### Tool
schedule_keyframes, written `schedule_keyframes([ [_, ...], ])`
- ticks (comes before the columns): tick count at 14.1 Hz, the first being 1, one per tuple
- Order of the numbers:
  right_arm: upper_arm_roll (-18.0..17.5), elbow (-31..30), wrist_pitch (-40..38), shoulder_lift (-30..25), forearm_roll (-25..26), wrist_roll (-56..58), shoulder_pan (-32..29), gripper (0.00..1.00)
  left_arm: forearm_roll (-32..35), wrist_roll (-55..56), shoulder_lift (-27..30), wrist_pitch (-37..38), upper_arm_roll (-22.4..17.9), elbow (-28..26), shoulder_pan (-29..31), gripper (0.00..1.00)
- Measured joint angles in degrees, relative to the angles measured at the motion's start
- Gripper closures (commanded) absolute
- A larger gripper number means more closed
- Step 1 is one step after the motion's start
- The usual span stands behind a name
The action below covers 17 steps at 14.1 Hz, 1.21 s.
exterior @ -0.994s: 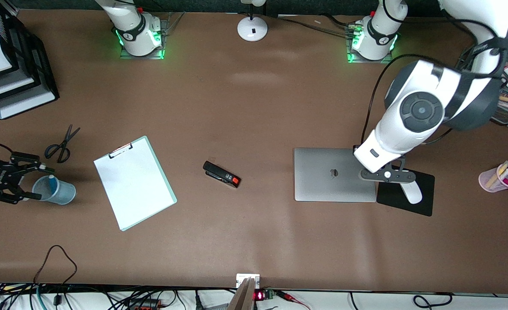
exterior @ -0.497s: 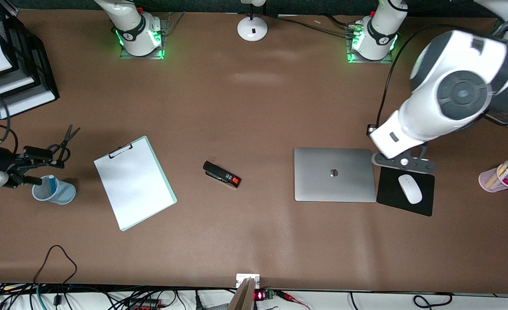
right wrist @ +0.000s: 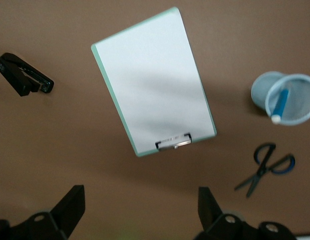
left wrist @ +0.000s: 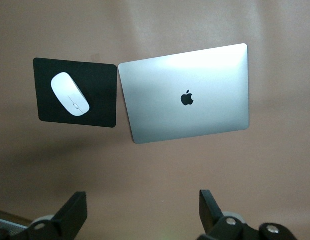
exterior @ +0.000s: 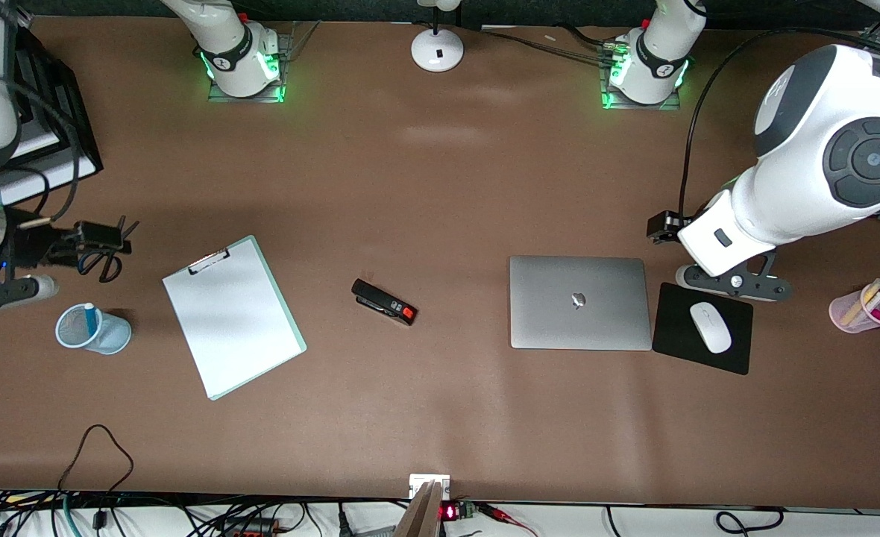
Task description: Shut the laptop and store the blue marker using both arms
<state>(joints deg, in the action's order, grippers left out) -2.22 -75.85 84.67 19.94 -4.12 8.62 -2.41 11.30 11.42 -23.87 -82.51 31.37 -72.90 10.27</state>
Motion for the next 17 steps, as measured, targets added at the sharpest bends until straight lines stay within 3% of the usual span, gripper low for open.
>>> schedule_keyframes([
  [3,0.0,-4.2,-1.3,-5.4,2.3,-5.8,1.4,0.0,-0.2,0.0,1.8,0.0,-1.7,1.2,0.3,0.0],
  [6,0.2,-9.8,-0.9,-11.6,4.4,-7.7,1.5,0.0,-3.8,-1.2,6.0,0.5,-7.1,-0.2,-0.4,0.0],
  [9,0.3,-16.9,2.3,-19.2,4.7,-9.8,1.4,0.0,-10.2,-8.3,13.1,-4.9,-20.5,-9.0,-5.2,0.0],
  [12,0.3,-21.8,4.1,-25.3,4.8,-10.2,1.4,0.0,-13.0,-9.0,20.2,-13.6,-27.9,-20.0,-9.1,0.0],
  [14,0.3,-23.1,4.6,-27.6,4.8,-10.3,1.4,0.0,-13.3,-9.0,24.1,-15.9,-30.8,-25.1,-11.5,0.0],
  [17,0.3,-23.7,5.9,-28.6,4.8,-10.3,1.4,0.0,-13.3,-9.3,26.4,-16.3,-31.4,-27.5,-12.3,0.0],
])
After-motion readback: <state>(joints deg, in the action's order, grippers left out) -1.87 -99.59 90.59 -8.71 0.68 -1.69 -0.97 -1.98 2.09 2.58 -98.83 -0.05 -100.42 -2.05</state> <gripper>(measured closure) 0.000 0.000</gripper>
